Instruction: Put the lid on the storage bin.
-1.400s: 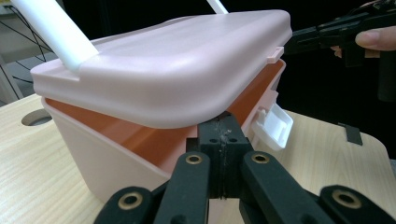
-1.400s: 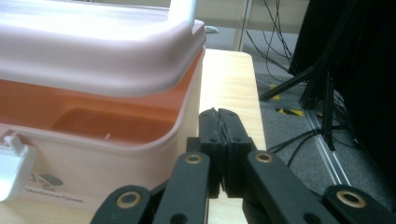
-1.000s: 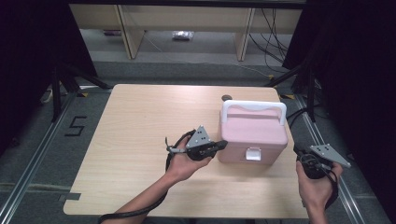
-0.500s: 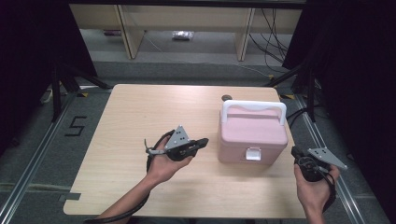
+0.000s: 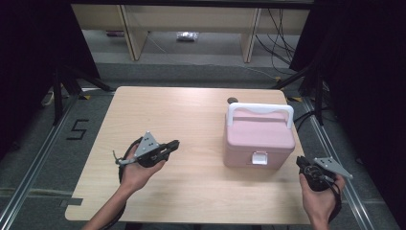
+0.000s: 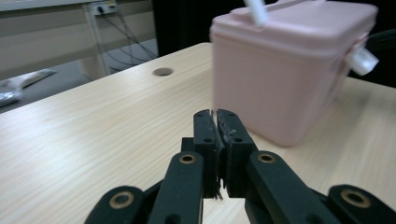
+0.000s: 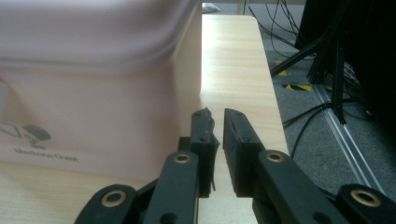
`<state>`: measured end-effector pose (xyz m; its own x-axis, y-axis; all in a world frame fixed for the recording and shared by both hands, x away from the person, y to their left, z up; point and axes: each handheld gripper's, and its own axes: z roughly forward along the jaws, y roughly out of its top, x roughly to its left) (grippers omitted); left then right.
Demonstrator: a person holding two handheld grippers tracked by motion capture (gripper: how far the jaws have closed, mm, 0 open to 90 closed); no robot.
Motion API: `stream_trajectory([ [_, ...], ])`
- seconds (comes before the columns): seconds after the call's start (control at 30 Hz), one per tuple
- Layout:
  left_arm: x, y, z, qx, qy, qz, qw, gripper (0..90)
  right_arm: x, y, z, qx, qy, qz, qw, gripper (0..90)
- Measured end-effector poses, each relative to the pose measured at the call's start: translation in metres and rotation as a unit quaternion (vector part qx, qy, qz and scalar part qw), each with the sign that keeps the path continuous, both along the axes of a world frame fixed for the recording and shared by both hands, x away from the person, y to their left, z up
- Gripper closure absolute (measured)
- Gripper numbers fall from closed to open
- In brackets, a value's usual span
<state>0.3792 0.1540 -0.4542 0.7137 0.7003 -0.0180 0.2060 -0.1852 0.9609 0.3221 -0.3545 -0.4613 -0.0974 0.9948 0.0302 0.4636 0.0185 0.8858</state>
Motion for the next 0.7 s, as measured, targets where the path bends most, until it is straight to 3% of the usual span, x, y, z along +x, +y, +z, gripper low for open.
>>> stream_trajectory([
  [0.03, -0.001, 0.005, -0.003, -0.005, 0.000, 0.006, 1.0000, 85.1, -0.001, 0.003, -0.001, 0.018, 0.012, -0.009, 0.9997, 82.5],
  [0.07, -0.002, 0.013, -0.007, -0.006, 0.000, 0.013, 0.9999, 84.7, -0.001, 0.001, -0.002, 0.007, 0.010, -0.002, 0.9999, 82.2],
  [0.27, -0.012, 0.043, -0.025, -0.013, 0.011, 0.051, 0.9986, 82.9, -0.002, 0.000, -0.010, -0.003, 0.004, -0.002, 1.0000, 79.7],
  [0.33, -0.015, 0.054, -0.031, -0.012, 0.009, 0.065, 0.9978, 82.6, -0.003, -0.001, -0.013, 0.001, 0.004, 0.005, 1.0000, 79.3],
  [0.43, -0.019, 0.068, -0.041, -0.015, 0.012, 0.085, 0.9962, 81.6, -0.005, 0.000, -0.016, 0.009, 0.013, -0.011, 0.9998, 78.5],
  [0.47, -0.021, 0.072, -0.044, -0.011, 0.014, 0.092, 0.9956, 81.2, -0.005, -0.003, -0.018, -0.002, 0.006, 0.000, 1.0000, 78.4],
  [0.5, -0.023, 0.076, -0.048, -0.007, 0.013, 0.100, 0.9949, 80.8, -0.007, 0.000, -0.019, 0.013, 0.020, -0.014, 0.9996, 78.2],
  [0.53, -0.023, 0.078, -0.052, -0.009, 0.011, 0.102, 0.9947, 80.3, -0.005, -0.003, -0.022, 0.000, 0.006, 0.001, 1.0000, 78.1],
  [0.63, -0.028, 0.085, -0.060, -0.014, 0.013, 0.117, 0.9929, 79.1, -0.008, -0.001, -0.026, 0.014, 0.016, -0.011, 0.9997, 77.4],
  [0.7, -0.030, 0.089, -0.063, -0.017, 0.012, 0.123, 0.9922, 77.8, -0.008, -0.002, -0.029, 0.002, 0.011, -0.009, 0.9999, 76.5],
])
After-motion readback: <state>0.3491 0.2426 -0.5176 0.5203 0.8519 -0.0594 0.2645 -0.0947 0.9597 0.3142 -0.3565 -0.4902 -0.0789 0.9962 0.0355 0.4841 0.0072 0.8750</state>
